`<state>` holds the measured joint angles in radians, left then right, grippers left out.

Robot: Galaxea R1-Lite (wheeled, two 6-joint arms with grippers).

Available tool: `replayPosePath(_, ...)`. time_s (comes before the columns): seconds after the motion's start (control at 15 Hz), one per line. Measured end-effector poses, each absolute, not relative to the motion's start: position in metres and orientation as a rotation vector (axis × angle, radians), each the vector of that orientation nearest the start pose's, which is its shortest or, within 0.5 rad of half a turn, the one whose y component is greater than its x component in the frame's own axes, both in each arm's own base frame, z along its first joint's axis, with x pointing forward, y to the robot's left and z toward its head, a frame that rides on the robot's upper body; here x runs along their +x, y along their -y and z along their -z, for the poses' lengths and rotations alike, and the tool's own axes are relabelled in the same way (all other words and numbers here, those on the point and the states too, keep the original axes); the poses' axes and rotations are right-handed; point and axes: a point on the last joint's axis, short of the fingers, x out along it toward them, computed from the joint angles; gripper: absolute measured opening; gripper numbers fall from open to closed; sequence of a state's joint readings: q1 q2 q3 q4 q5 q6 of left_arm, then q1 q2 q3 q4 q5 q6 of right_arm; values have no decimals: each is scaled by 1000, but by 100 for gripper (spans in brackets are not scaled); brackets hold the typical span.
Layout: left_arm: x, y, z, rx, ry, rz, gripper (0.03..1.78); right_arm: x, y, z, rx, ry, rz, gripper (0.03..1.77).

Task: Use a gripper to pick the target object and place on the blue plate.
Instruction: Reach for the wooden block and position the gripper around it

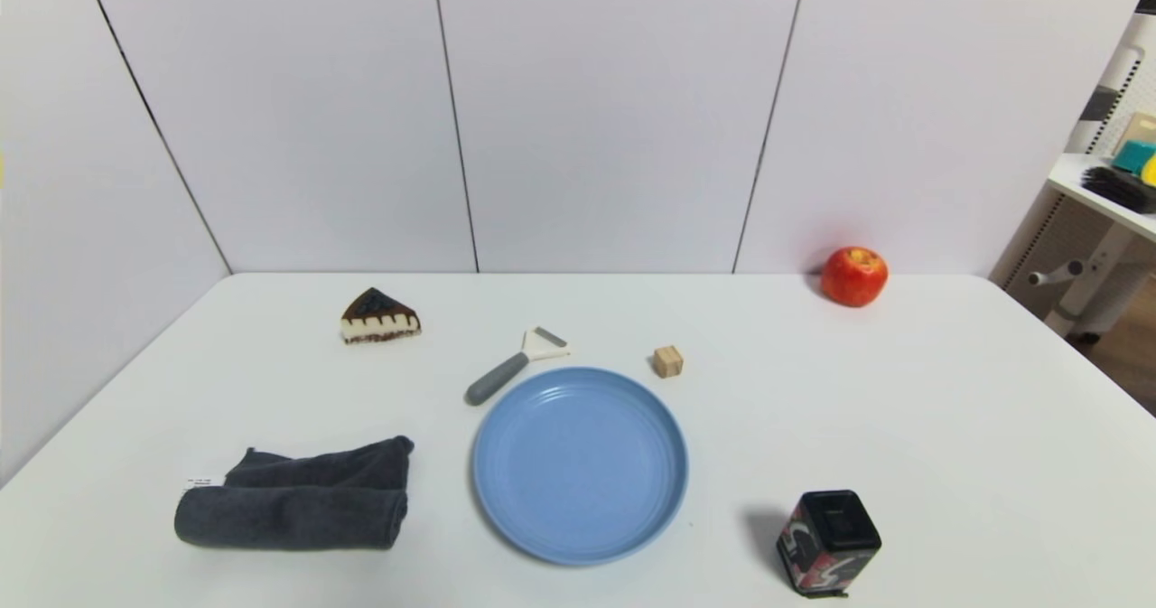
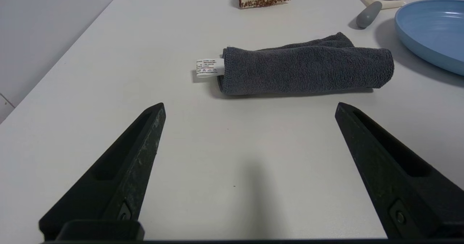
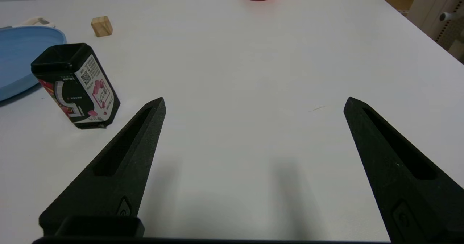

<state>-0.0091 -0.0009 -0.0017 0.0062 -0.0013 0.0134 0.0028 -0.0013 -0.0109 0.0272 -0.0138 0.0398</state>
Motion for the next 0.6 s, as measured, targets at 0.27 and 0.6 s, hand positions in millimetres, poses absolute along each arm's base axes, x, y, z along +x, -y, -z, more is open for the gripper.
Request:
replayPosePath(0.27,-23,0,-75,13,-4,11,169,-24,0,-76,40,-15,12,170)
replayPosePath(0.6,-23,0,-75,14,-4,11,169,-24,0,-76,36,-26,13,170)
